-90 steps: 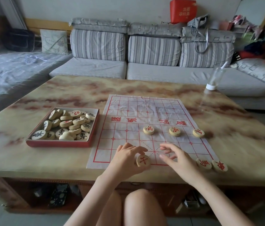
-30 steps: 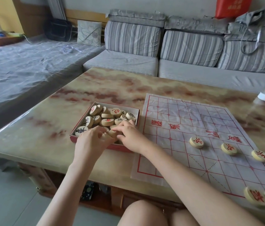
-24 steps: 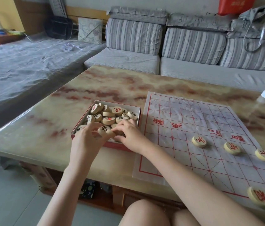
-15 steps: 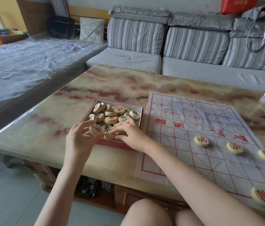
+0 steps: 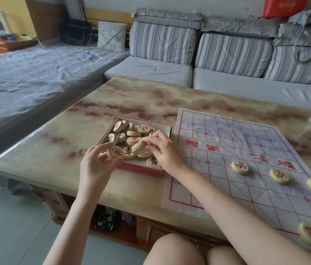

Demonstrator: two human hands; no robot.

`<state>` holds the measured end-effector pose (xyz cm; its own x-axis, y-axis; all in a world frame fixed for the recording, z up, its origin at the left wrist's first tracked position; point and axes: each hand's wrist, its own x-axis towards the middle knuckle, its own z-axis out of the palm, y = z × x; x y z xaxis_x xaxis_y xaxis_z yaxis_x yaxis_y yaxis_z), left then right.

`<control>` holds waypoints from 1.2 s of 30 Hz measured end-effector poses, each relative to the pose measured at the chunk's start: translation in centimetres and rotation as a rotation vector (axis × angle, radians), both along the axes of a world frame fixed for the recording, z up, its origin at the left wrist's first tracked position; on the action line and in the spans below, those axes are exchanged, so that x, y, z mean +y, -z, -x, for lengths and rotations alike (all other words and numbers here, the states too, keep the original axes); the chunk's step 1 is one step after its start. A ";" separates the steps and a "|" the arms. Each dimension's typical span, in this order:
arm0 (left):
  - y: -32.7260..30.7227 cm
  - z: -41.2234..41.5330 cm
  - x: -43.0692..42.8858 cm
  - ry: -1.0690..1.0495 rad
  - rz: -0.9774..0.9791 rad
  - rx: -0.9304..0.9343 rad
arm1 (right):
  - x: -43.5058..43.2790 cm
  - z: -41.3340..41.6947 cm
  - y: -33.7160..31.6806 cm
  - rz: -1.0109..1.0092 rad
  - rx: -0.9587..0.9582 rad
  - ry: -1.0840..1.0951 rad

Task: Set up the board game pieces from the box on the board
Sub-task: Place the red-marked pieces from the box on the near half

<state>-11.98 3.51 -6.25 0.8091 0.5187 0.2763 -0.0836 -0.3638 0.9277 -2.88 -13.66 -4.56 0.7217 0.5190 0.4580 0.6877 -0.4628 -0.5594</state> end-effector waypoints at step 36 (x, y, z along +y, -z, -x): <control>-2.9 0.1 -7.4 0.226 -0.013 -0.038 | -10.2 3.0 -1.9 -0.325 0.620 0.039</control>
